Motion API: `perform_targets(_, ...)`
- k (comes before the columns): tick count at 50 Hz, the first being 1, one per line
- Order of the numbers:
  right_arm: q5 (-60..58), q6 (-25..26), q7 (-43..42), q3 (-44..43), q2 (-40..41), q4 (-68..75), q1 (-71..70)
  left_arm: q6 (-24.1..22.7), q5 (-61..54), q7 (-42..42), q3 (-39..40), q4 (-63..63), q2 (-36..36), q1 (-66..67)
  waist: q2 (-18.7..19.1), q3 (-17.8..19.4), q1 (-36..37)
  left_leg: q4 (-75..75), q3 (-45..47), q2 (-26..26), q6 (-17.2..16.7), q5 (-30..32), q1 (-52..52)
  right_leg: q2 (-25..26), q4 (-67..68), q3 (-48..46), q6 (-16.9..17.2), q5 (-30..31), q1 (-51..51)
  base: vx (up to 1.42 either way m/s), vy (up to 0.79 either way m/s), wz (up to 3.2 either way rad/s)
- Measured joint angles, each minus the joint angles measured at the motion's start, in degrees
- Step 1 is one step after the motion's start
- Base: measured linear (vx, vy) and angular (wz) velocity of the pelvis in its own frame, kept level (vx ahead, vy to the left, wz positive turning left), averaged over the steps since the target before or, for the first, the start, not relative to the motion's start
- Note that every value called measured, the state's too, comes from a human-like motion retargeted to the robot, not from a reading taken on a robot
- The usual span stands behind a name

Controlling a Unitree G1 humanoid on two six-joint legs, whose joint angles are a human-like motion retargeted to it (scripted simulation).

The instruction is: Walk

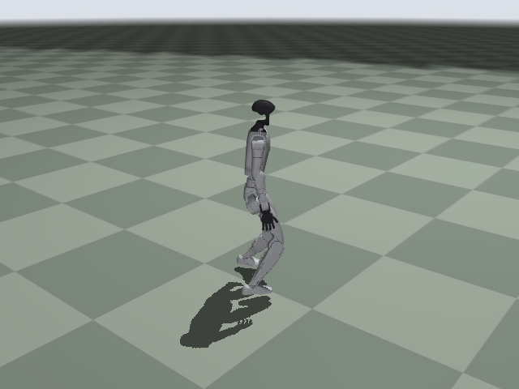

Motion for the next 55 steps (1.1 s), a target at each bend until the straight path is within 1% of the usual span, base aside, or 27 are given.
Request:
perform_targets(2,0.2,0.2,-0.1,-0.7,-0.3,-0.4,-0.5,0.1,-0.3,0.4,0.3,-0.7,0.8,-0.8,0.5,0.5,-1.0,-1.4,3.6,0.4,1.1,-1.0,-0.2,-3.4,0.8,-2.7,0.1,2.2,-2.7,-0.01,0.46,-1.21)
perform_targets(5,0.2,0.4,0.5,-0.9,-0.4,-1.2,-0.5,0.3,-0.7,1.0,0.8,-2.0,2.1,-1.7,0.3,0.4,-2.2,-4.9,8.1,-0.1,1.9,-0.1,-0.6,-9.2,1.5,-8.0,-0.7,2.9,-6.8,-0.05,0.41,-0.99)
perform_targets(10,-0.8,0.2,3.1,-0.1,-0.8,-2.1,0.8,0.3,-0.9,1.2,1.0,-3.8,3.9,-2.7,-2.3,-0.5,-3.7,-13.0,13.4,-3.8,2.1,4.1,0.2,-17.6,4.5,-15.9,-1.2,0.9,-10.1,-0.09,0.31,-0.64)
perform_targets(13,-2.0,-0.2,4.5,0.4,-1.3,-2.8,1.9,0.2,-0.3,1.3,0.9,-4.6,4.5,-3.0,-4.3,-1.1,-3.9,-16.8,15.8,-6.2,2.2,6.4,0.9,-21.3,7.2,-19.9,-1.8,-1.4,-10.2,-0.12,0.23,-0.50)
perform_targets(15,-2.6,-0.4,5.0,0.8,-1.5,-3.2,2.7,0.1,0.3,1.4,0.8,-5.0,4.6,-2.8,-5.7,-1.1,-3.9,-16.1,17.7,-7.5,2.4,6.7,0.2,-23.3,9.5,-21.9,-2.1,-3.1,-9.7,-0.13,0.19,-0.40)
perform_targets(17,-3.4,-0.6,5.7,0.8,-2.2,-4.0,2.9,0.2,1.2,1.1,0.9,-5.4,5.1,-3.3,-7.2,-1.9,-4.0,-22.1,18.7,-9.0,2.5,9.7,2.1,-25.1,9.9,-23.8,-2.5,-4.6,-8.8,-0.12,0.16,-0.37)
perform_targets(18,-3.7,-0.8,5.8,0.9,-2.2,-4.2,3.3,0.1,1.5,1.1,0.8,-5.5,5.1,-3.1,-7.9,-1.9,-3.8,-20.8,19.6,-9.7,2.7,9.6,1.3,-25.9,11.0,-24.5,-2.6,-5.5,-8.2,-0.14,0.15,-0.38)
perform_targets(20,-4.3,-0.9,6.3,0.8,-2.9,-5.0,3.5,0.2,2.4,0.8,0.8,-5.7,5.5,-3.6,-9.1,-2.7,-3.6,-26.7,20.4,-10.7,2.8,12.4,3.0,-26.6,10.8,-26.2,-3.0,-6.8,-7.0,-0.13,0.13,-0.37)
perform_targets(22,-4.6,-1.1,6.2,0.9,-3.0,-5.5,4.0,0.2,3.0,0.9,0.8,-5.9,5.3,-3.3,-10.5,-2.8,-3.3,-25.7,22.0,-11.8,3.0,12.9,1.9,-27.5,11.7,-27.1,-3.1,-8.2,-5.6,-0.16,0.12,-0.34)
perform_targets(23,-4.8,-1.2,6.4,0.8,-3.3,-5.9,4.0,0.2,3.4,0.6,0.9,-5.9,5.5,-3.6,-10.8,-3.3,-3.0,-29.0,22.2,-11.9,3.0,14.4,2.9,-27.1,11.0,-27.9,-3.3,-8.7,-4.7,-0.14,0.11,-0.36)
perform_targets(25,-5.1,-1.4,6.2,0.9,-3.4,-6.4,4.4,0.2,4.0,0.6,0.9,-5.9,5.3,-3.3,-12.2,-3.4,-2.7,-28.1,23.7,-13.0,3.4,15.1,1.8,-27.9,11.4,-28.4,-3.3,-10.0,-3.2,-0.17,0.10,-0.32)
perform_targets(27,-5.3,-1.5,6.3,0.8,-3.8,-7.2,4.2,0.3,4.8,0.2,1.2,-5.7,5.5,-3.6,-12.5,-4.1,-1.9,-32.4,24.3,-13.0,3.5,17.3,2.9,-26.6,9.5,-29.3,-3.6,-10.7,-1.4,-0.15,0.08,-0.35)
perform_targets(28,-5.3,-1.6,6.1,0.9,-3.8,-7.5,4.4,0.3,5.1,0.2,1.1,-5.7,5.3,-3.3,-13.3,-4.0,-1.8,-31.2,25.1,-13.7,3.7,17.3,2.1,-27.0,9.7,-29.1,-3.4,-11.2,-0.7,-0.17,0.07,-0.29)
perform_targets(30,-5.3,-1.6,6.2,0.8,-4.1,-8.4,4.2,0.4,5.8,-0.2,1.4,-5.4,5.5,-3.7,-13.3,-4.5,-0.9,-34.5,25.5,-13.2,3.9,18.9,2.8,-24.9,6.9,-29.5,-3.5,-11.4,1.1,-0.15,0.06,-0.32)
perform_targets(32,-5.4,-1.8,6.1,1.0,-4.1,-9.2,4.5,0.4,6.3,-0.2,1.5,-5.2,5.1,-3.3,-14.3,-4.5,-0.7,-32.8,26.7,-14.0,4.3,19.1,1.3,-25.0,5.8,-28.8,-3.0,-12.1,2.3,-0.17,0.05,-0.24)
perform_targets(33,-5.3,-1.7,6.1,1.1,-4.2,-9.9,4.2,0.5,6.6,-0.4,1.7,-5.1,5.2,-3.6,-13.8,-4.8,-0.1,-34.2,26.7,-13.3,4.3,19.6,1.6,-23.3,3.6,-28.8,-3.2,-12.0,3.1,-0.15,0.03,-0.27)
perform_targets(35,-5.4,-1.9,6.0,1.3,-4.2,-10.8,4.5,0.5,6.9,-0.4,1.8,-5.0,4.8,-3.2,-14.5,-4.6,0.1,-32.3,27.7,-13.9,4.6,19.8,0.0,-23.3,2.3,-27.8,-2.8,-12.6,4.0,-0.16,0.02,-0.18)
perform_targets(37,-5.3,-1.8,6.2,1.5,-4.5,-12.3,4.1,0.6,7.2,-0.7,2.1,-5.0,4.8,-3.7,-13.3,-5.2,1.1,-33.2,27.7,-12.5,4.6,20.2,-0.7,-20.3,-2.0,-27.4,-3.5,-12.5,4.9,-0.14,0.00,-0.22)
perform_targets(40,-5.5,-2.1,6.1,2.0,-4.5,-14.0,4.4,0.4,7.4,-0.4,2.2,-5.4,4.4,-3.4,-13.9,-4.7,1.2,-29.4,28.6,-13.2,4.9,20.0,-3.5,-20.5,-3.0,-25.7,-3.8,-14.2,5.0,-0.18,-0.01,0.00)
perform_targets(42,-5.6,-1.9,6.4,2.3,-5.2,-15.6,3.8,0.2,7.5,-0.6,2.4,-5.9,4.4,-4.2,-11.8,-5.7,2.3,-30.8,27.9,-10.9,4.5,20.8,-4.7,-16.8,-7.6,-25.2,-5.1,-13.3,4.7,-0.13,-0.04,-0.18)
perform_targets(43,-5.8,-2.1,6.3,2.5,-5.2,-16.0,4.0,0.1,7.5,-0.5,2.2,-6.2,4.2,-4.0,-11.9,-5.4,2.3,-29.4,28.1,-11.2,4.4,20.9,-5.7,-17.1,-7.1,-24.6,-5.2,-13.7,4.3,-0.18,-0.04,-0.03)
perform_targets(45,-5.9,-2.1,6.3,2.8,-6.0,-17.3,3.4,-0.1,7.4,-0.4,2.2,-7.0,4.1,-4.7,-10.3,-6.4,3.0,-30.5,27.5,-9.6,3.9,21.7,-7.1,-14.6,-10.3,-24.2,-6.3,-13.0,3.4,-0.16,-0.06,0.01)
perform_targets(47,-6.1,-2.4,6.0,3.2,-6.2,-18.0,3.5,-0.5,7.5,-0.1,1.7,-7.8,3.7,-4.6,-10.0,-6.0,2.9,-28.7,27.6,-9.8,3.5,22.2,-8.8,-14.8,-9.5,-23.9,-6.7,-13.4,2.5,-0.19,-0.06,0.17)
perform_targets(49,-6.4,-2.6,5.7,3.3,-6.9,-18.9,3.1,-0.8,7.4,0.2,1.5,-8.7,3.6,-5.1,-8.9,-6.6,3.2,-29.7,27.0,-9.0,2.8,23.4,-10.2,-13.4,-10.9,-23.8,-7.5,-13.1,1.2,-0.19,-0.07,0.22)
perform_targets(51,-6.5,-2.9,5.3,3.5,-7.1,-19.4,3.3,-1.2,7.5,0.5,1.0,-9.5,3.3,-5.0,-8.7,-6.2,2.9,-27.7,27.0,-9.4,2.0,24.0,-11.9,-14.0,-9.3,-23.7,-7.8,-13.5,0.1,-0.22,-0.06,0.42)
perform_targets(53,-6.6,-3.0,5.0,3.5,-8.0,-19.8,2.7,-1.4,7.5,0.7,0.8,-10.6,3.1,-5.6,-7.4,-7.4,3.1,-31.8,25.8,-9.0,0.6,26.9,-12.4,-12.8,-11.2,-24.0,-8.5,-12.4,-1.5,-0.16,-0.07,0.39)
perform_targets(55,-6.7,-3.1,4.6,3.6,-8.1,-19.9,3.0,-1.6,7.6,1.1,0.2,-11.4,2.9,-5.5,-7.1,-7.2,2.8,-31.0,25.9,-9.5,-0.4,28.4,-13.8,-13.6,-9.9,-24.3,-8.6,-12.1,-2.8,-0.21,-0.05,0.60)
